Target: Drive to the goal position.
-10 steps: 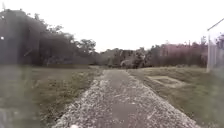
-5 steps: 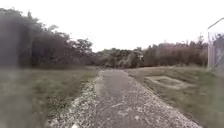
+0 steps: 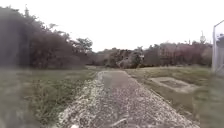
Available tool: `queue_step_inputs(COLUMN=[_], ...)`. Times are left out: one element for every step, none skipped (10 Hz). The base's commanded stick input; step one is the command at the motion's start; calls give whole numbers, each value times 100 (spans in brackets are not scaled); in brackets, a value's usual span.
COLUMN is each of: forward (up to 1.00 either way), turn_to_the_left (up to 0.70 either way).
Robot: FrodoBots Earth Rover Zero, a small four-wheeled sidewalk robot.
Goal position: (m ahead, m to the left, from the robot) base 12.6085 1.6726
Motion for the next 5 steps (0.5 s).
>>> queue_step_inputs(forward=[85, 85, 85, 85, 85], turn_to_the_left=[1, 1, 1, 1, 1])
